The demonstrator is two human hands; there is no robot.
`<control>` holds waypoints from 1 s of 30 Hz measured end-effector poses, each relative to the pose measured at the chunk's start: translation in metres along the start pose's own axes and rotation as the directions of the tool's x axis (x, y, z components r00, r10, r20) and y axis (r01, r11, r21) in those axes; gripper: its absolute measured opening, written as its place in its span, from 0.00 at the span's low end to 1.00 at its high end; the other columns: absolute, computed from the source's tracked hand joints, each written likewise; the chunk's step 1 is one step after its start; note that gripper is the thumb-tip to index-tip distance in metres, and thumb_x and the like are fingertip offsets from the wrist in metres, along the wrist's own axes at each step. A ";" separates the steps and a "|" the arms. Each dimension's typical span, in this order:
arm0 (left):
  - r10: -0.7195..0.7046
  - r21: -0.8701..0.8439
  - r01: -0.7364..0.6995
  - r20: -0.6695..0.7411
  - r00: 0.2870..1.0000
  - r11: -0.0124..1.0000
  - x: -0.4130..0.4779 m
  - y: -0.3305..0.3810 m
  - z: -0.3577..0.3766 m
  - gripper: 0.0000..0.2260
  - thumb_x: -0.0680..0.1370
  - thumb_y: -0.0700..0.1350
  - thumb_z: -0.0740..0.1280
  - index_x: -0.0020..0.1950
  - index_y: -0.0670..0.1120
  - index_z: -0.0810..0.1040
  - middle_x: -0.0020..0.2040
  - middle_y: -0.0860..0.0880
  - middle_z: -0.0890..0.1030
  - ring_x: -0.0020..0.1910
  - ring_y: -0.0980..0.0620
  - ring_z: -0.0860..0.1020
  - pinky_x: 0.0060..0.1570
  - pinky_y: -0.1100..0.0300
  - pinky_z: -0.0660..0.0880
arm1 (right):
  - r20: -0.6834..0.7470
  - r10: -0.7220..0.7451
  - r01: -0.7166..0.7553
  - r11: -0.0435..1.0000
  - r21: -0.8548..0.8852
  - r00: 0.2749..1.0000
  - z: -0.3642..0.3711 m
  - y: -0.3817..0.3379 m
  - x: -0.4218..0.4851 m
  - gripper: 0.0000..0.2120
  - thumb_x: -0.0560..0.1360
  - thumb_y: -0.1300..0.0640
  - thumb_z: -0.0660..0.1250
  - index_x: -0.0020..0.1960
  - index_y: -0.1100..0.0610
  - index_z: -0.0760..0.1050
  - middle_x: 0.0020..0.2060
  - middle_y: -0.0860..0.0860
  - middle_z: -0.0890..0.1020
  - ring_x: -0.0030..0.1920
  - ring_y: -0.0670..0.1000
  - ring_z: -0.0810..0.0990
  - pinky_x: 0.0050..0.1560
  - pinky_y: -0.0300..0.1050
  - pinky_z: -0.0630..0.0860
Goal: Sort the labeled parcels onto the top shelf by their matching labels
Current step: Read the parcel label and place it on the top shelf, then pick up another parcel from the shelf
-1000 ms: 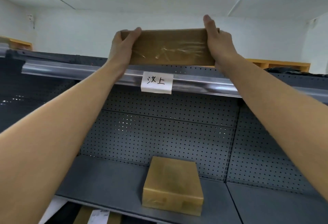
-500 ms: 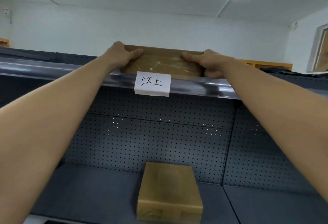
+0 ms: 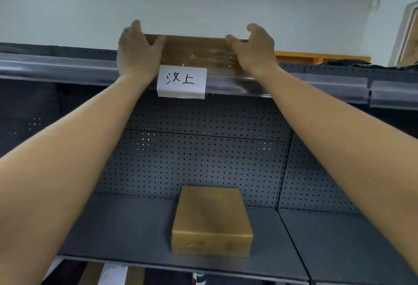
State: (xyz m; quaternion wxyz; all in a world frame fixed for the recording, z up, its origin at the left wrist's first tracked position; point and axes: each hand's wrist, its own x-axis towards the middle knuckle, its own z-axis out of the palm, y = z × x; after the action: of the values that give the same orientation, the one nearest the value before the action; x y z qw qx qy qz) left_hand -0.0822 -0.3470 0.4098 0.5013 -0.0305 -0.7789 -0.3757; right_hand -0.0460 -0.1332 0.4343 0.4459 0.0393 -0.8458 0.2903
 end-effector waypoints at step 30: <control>-0.665 0.049 0.780 0.559 0.496 0.623 -0.373 -0.157 0.125 0.23 0.79 0.48 0.66 0.72 0.41 0.70 0.62 0.42 0.79 0.61 0.40 0.76 0.60 0.49 0.72 | 0.572 0.642 -0.844 0.501 0.191 0.511 0.137 0.269 -0.330 0.12 0.80 0.56 0.67 0.62 0.55 0.71 0.56 0.52 0.81 0.62 0.55 0.79 0.59 0.42 0.72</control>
State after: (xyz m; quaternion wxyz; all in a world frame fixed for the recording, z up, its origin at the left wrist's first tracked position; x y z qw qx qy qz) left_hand -0.0591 -0.2596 -0.0039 0.0555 0.1458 -0.7789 -0.6075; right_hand -0.0360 -0.0455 -0.0043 0.0505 -0.1758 -0.7574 0.6268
